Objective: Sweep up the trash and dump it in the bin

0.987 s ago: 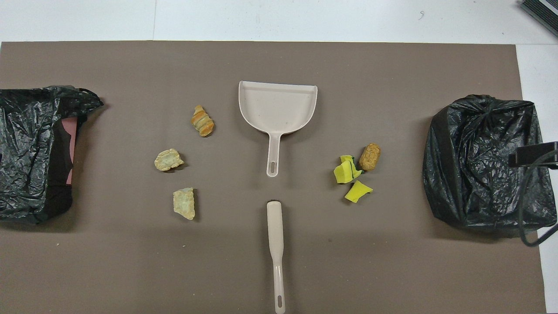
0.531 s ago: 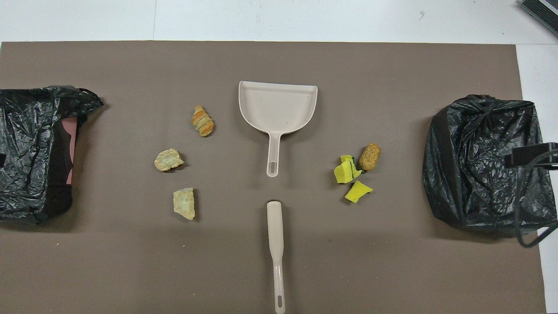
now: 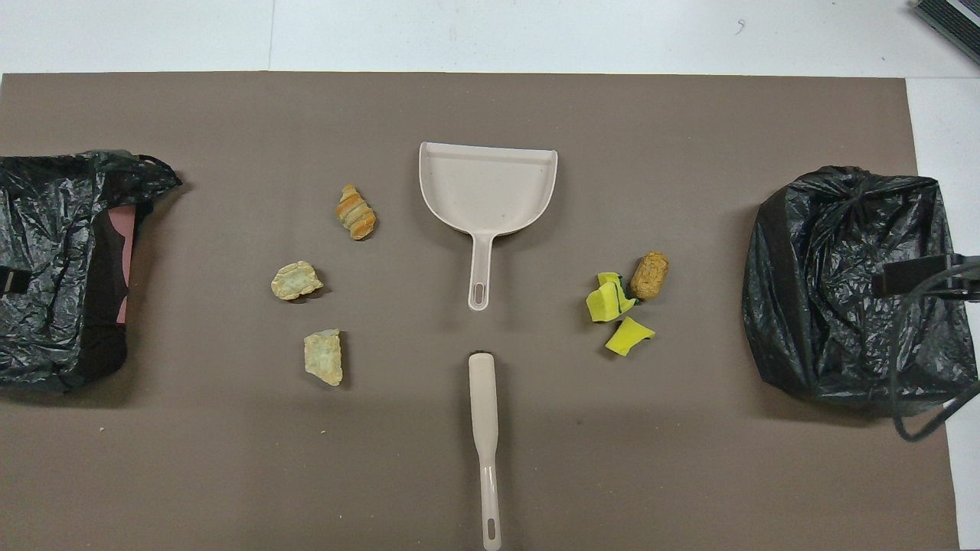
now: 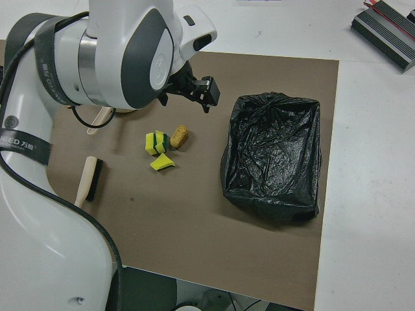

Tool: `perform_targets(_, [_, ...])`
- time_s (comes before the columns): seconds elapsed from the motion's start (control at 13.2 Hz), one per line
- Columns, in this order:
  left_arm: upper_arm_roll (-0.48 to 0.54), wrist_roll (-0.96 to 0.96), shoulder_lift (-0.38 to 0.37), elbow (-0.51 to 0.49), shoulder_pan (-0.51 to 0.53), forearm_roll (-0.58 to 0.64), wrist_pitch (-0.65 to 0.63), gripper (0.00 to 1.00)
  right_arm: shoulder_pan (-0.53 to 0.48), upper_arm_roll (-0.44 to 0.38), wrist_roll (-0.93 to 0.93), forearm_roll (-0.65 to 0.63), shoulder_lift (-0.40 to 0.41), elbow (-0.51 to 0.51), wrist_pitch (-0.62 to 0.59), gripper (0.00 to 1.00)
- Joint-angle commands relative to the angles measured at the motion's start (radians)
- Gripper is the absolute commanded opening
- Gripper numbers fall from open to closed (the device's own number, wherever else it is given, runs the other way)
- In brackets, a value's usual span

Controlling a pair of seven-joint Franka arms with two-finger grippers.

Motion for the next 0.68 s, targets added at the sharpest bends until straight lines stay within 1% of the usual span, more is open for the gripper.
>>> perform_targets(0.0, [-0.038, -0.024, -0.037, -0.056, -0.013, 0.011, 0.017, 1.0, 0.036, -0.044, -0.018, 0.002, -0.025, -0.024, -0.014, 1.0])
perform_targets(0.3, [-0.167, -0.145, -0.066, -0.153, -0.013, 0.009, 0.048, 1.0, 0.036, -0.042, -0.018, 0.002, -0.025, -0.026, -0.011, 1.0])
perform_targets(0.46, [-0.236, -0.203, -0.097, -0.246, -0.025, 0.006, 0.083, 1.0, 0.039, -0.042, -0.016, 0.002, -0.025, -0.026, -0.01, 1.0])
perform_targets(0.61, [-0.27, -0.305, -0.149, -0.361, -0.069, 0.006, 0.167, 1.0, 0.039, -0.041, -0.016, 0.002, -0.023, -0.026, -0.007, 1.0])
